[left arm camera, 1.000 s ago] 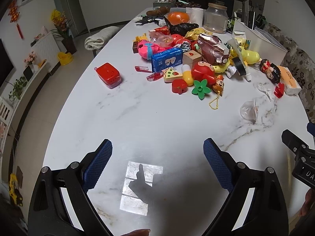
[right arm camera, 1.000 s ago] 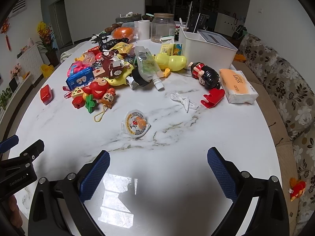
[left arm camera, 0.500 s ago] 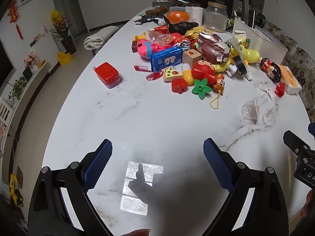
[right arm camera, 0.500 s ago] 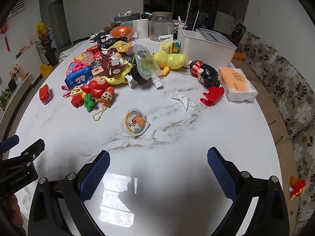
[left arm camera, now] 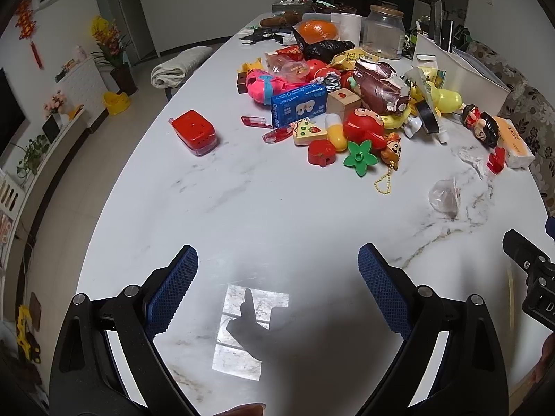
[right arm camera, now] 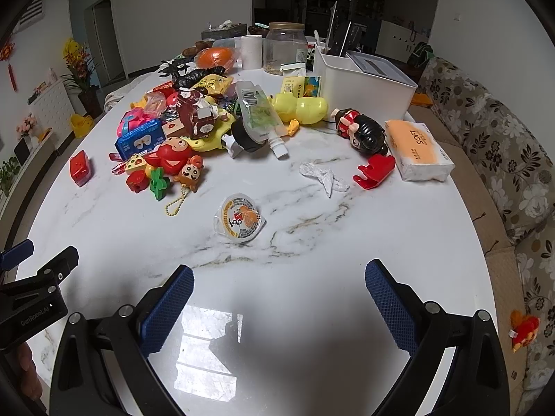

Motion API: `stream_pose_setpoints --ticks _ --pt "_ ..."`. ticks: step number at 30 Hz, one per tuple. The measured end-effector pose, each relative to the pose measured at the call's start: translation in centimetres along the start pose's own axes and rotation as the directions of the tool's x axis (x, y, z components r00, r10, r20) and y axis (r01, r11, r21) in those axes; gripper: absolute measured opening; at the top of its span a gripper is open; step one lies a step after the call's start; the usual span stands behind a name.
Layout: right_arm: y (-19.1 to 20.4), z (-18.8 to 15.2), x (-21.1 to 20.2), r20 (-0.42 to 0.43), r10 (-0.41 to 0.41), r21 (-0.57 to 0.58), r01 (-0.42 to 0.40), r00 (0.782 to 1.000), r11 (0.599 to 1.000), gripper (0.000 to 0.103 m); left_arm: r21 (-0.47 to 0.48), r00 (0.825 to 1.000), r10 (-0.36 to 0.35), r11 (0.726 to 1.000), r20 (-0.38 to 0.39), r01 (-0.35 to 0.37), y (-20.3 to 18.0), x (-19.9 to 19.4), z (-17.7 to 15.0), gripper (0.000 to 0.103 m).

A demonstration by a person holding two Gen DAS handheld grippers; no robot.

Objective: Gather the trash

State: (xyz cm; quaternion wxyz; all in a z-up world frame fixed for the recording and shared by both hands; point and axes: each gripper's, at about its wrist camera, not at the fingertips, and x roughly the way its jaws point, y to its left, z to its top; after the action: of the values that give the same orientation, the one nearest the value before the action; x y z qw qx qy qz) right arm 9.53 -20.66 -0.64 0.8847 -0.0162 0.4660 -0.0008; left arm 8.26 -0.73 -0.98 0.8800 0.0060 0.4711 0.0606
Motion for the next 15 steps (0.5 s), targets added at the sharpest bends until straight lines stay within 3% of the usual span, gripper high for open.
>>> stream_pose_setpoints --ticks 15 --pt "0.24 0.09 0.04 0.001 -0.001 -0.01 0.001 1.0 1.0 0.098 -0.005 1.0 -0.003 1.0 0.003 0.003 0.08 -0.02 0.0 0.091"
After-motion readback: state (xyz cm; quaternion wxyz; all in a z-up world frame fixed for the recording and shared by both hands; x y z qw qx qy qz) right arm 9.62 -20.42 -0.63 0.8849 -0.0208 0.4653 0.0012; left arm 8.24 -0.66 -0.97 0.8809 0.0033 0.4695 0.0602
